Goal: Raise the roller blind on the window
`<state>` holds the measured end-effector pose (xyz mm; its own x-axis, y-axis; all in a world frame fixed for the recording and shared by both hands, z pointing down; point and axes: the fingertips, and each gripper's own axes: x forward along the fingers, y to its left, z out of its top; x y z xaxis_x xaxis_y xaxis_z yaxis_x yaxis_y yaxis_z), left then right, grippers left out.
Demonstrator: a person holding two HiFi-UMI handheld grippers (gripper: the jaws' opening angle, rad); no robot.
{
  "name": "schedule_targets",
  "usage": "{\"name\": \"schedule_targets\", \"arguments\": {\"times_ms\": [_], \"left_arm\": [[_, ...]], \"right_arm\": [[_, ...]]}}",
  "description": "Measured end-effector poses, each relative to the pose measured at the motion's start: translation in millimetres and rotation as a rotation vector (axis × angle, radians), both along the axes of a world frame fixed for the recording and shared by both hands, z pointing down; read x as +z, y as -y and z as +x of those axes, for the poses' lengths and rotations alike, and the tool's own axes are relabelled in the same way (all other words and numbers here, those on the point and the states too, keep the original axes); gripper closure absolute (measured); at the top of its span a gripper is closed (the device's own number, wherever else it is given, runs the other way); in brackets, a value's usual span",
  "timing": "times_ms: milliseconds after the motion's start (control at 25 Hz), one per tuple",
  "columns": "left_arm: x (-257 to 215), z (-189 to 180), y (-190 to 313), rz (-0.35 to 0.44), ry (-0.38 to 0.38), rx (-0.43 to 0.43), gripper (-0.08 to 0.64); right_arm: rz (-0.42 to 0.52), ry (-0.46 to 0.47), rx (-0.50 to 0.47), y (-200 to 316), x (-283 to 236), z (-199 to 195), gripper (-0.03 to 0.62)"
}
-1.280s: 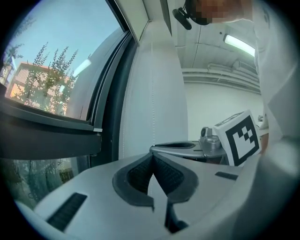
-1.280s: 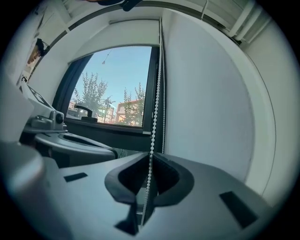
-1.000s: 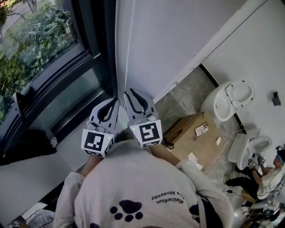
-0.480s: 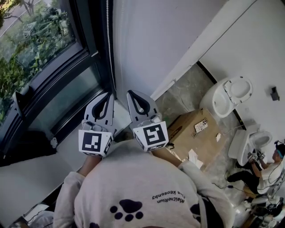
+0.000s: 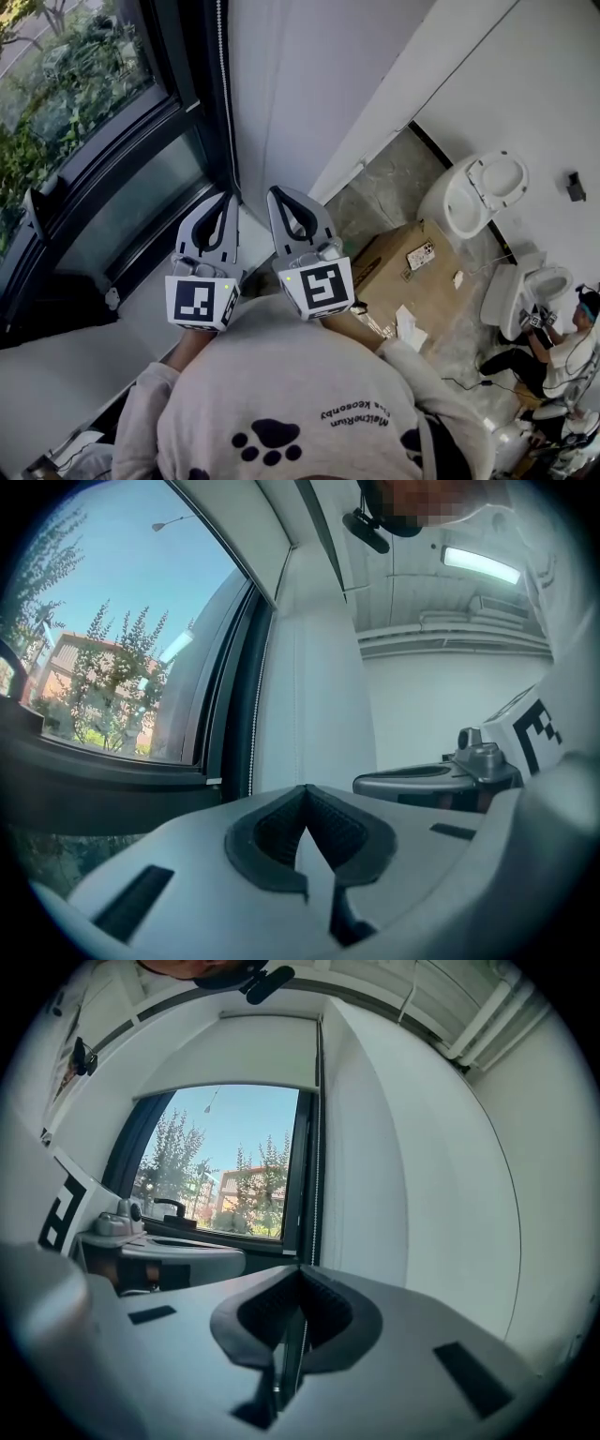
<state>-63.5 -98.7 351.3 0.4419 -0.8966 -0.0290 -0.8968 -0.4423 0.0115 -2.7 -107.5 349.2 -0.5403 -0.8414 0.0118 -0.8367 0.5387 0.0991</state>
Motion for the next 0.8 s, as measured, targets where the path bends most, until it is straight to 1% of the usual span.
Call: {"name": "schedule_targets", "arguments": {"times_ms": [200, 320, 480, 680, 800], "left_arm": [[-2, 5, -6, 0.012, 0.012, 0.011, 0.554], [-2, 6, -9, 0.009, 0.009, 0.009, 0.554], [-4, 7, -12, 0.01, 0.007, 0.006, 0.554], [-4, 7, -11, 0.018, 0.004, 0.003, 0.554], [-5, 7, -10, 0.023, -0.002, -0.003, 0.554]], "right_arm": [[0.025, 0.003, 0.01, -6, -7, 2, 0.583], [0.026, 0.014, 0.012, -10, -7, 2, 0.584], [0.026, 0.003, 0.01, -13, -8, 2, 0.583], [0.011, 0.044, 0.013, -11, -9, 1, 0.584], [0.022, 0.044, 0.009, -9, -11, 1, 0.583]]}}
